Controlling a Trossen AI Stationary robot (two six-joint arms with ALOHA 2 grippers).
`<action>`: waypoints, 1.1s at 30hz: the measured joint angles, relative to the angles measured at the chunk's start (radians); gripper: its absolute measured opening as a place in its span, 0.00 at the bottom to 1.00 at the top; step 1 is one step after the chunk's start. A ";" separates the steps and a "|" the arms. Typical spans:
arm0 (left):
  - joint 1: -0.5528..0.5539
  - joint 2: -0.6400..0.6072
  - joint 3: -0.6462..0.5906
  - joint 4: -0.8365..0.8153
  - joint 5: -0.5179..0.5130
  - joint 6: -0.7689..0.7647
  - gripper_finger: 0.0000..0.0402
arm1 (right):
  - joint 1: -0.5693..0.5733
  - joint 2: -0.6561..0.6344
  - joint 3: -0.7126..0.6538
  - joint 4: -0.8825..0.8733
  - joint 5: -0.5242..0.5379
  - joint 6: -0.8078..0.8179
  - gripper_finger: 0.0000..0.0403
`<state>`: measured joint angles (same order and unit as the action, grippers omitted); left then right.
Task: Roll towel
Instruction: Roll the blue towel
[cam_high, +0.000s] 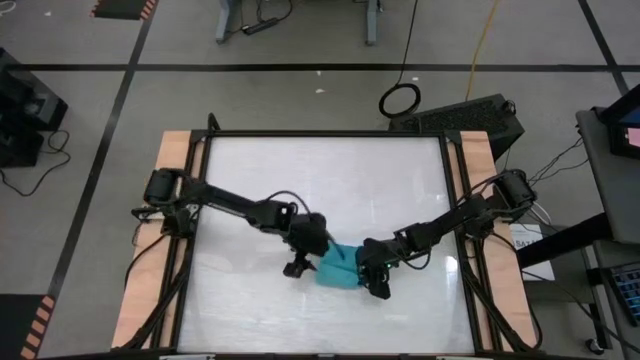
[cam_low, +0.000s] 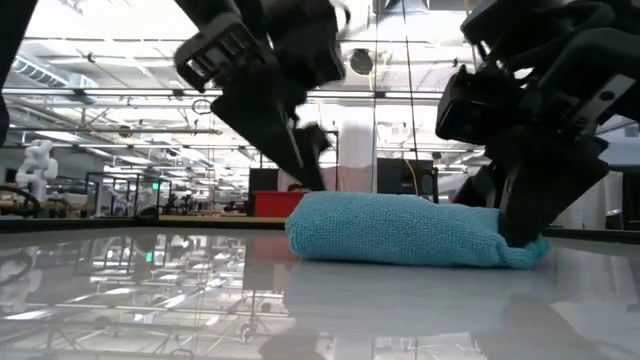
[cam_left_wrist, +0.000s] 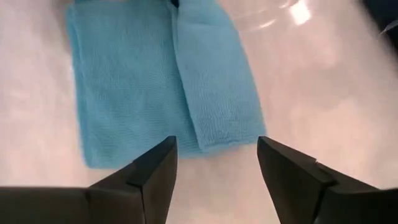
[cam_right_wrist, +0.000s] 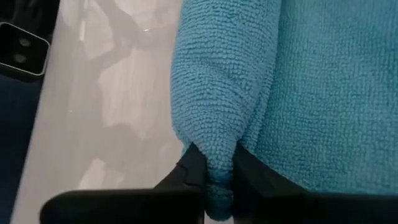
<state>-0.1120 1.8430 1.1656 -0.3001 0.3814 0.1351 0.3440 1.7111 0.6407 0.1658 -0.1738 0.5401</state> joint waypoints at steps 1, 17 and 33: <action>-0.022 -0.013 0.000 -0.011 -0.055 0.039 0.56 | -0.008 0.000 0.000 0.002 -0.017 0.003 0.06; -0.227 0.048 0.001 0.117 -0.434 0.187 0.53 | -0.090 0.003 -0.004 0.041 -0.158 0.028 0.06; -0.225 0.151 0.000 0.186 -0.416 0.062 0.53 | -0.095 0.002 -0.004 0.045 -0.151 0.048 0.07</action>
<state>-0.3366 1.9942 1.1660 -0.1144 -0.0347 0.1973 0.2489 1.7134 0.6365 0.2108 -0.3248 0.5885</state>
